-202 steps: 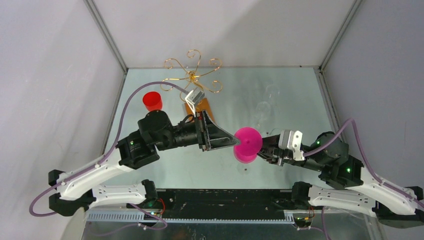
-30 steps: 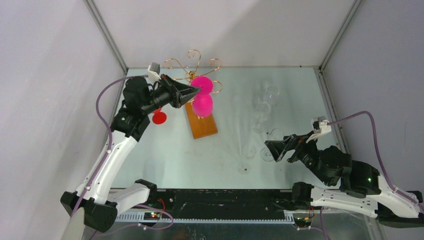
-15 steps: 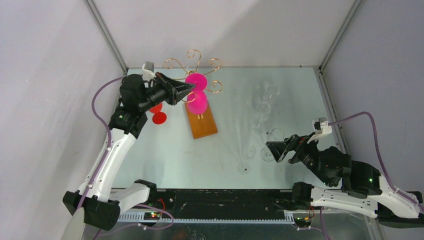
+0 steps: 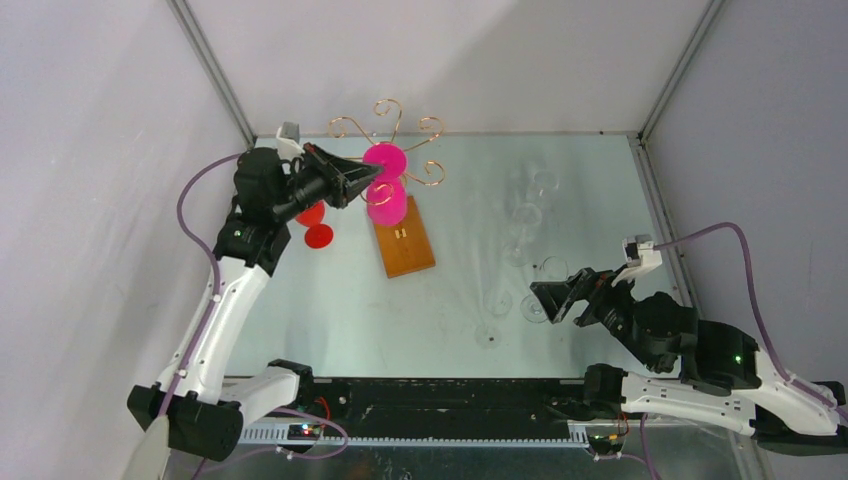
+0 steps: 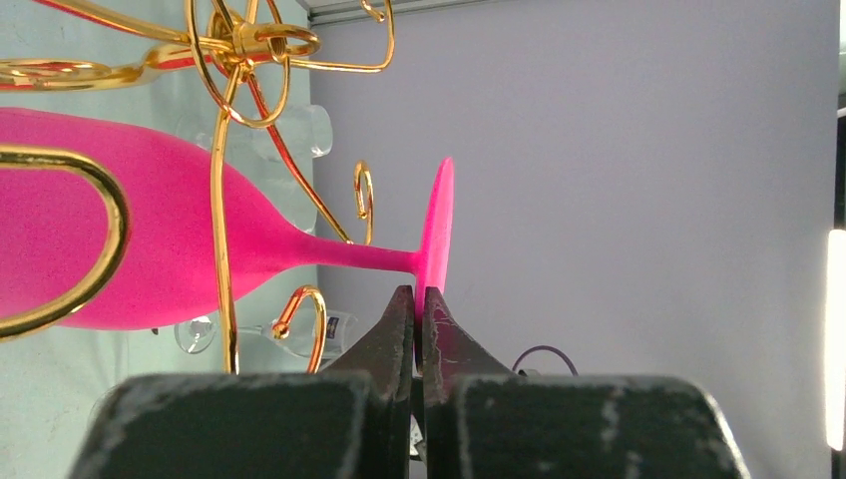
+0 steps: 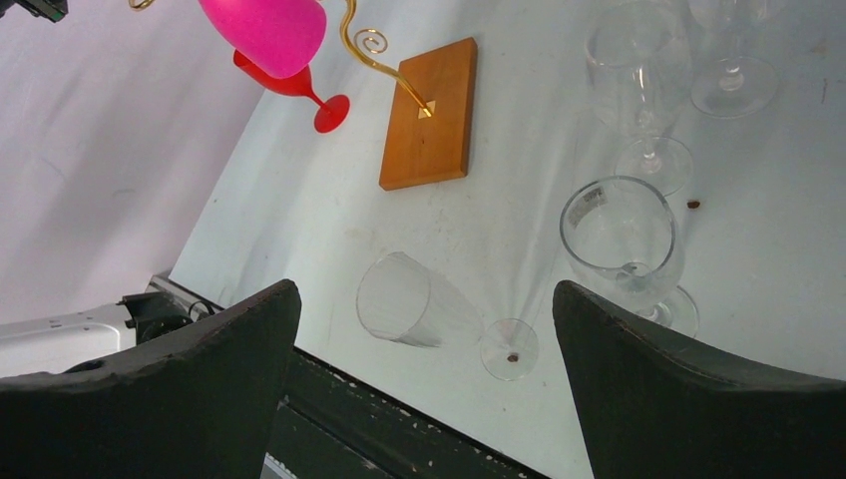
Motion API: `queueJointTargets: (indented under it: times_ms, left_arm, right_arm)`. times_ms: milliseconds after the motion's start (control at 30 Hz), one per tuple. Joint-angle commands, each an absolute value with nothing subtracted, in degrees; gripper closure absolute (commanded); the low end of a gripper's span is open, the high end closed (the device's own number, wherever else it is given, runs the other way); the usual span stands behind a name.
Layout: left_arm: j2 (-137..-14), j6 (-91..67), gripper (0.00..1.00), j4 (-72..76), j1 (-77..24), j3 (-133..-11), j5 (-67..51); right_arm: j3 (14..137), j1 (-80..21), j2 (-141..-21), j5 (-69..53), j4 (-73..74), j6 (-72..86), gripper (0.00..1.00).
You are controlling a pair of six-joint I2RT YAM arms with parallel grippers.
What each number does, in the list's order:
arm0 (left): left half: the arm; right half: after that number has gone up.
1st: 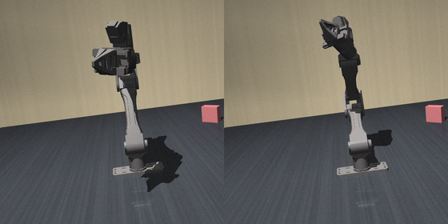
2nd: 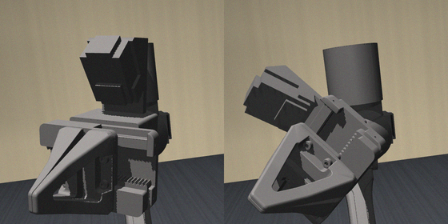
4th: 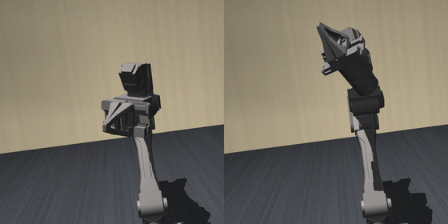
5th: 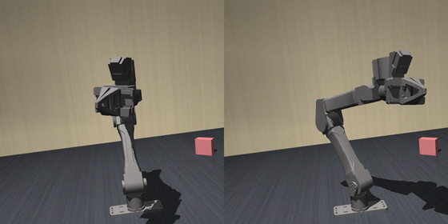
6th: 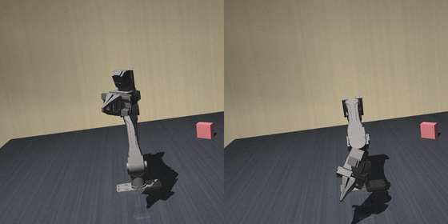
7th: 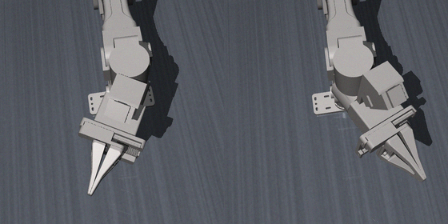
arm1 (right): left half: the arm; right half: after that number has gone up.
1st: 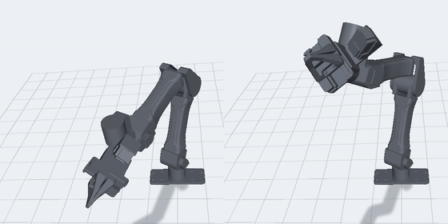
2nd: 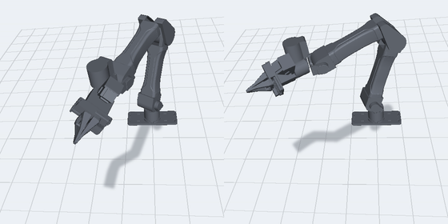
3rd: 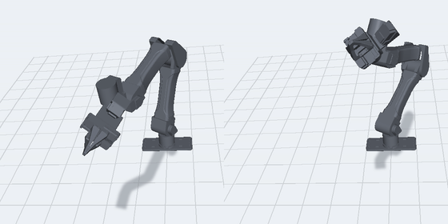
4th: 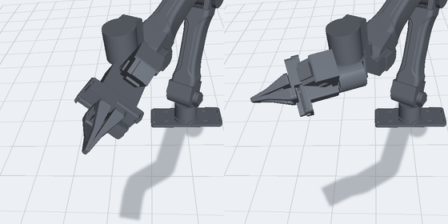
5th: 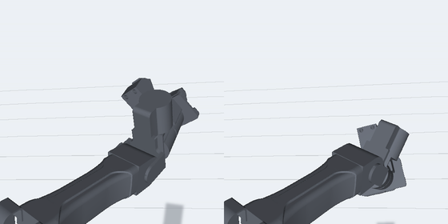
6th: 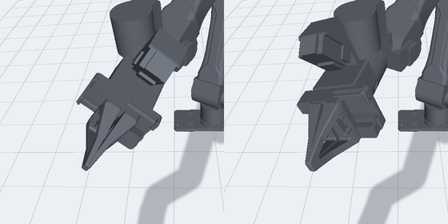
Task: Place the wine glass upside down on the wine glass rack
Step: Turn the wine glass upside down at the wine rack.
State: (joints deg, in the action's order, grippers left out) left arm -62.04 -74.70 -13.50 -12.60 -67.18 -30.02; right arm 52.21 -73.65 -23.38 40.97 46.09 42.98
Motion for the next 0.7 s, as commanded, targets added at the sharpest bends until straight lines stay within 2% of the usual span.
queueJointTargets:
  times_ms: [0,667]
  left_arm:
    - [-59.65,-72.87,1.0,-12.97,-11.67,-66.64,-30.09]
    - [-53.93,-71.9,1.0,-15.05,-10.21,-61.94,-29.14]
  right_arm:
    - [52.03,-73.92,-24.45,41.98,45.33,43.15,0.0]
    - [52.03,-73.91,-22.44,45.43,49.03,46.94,0.0]
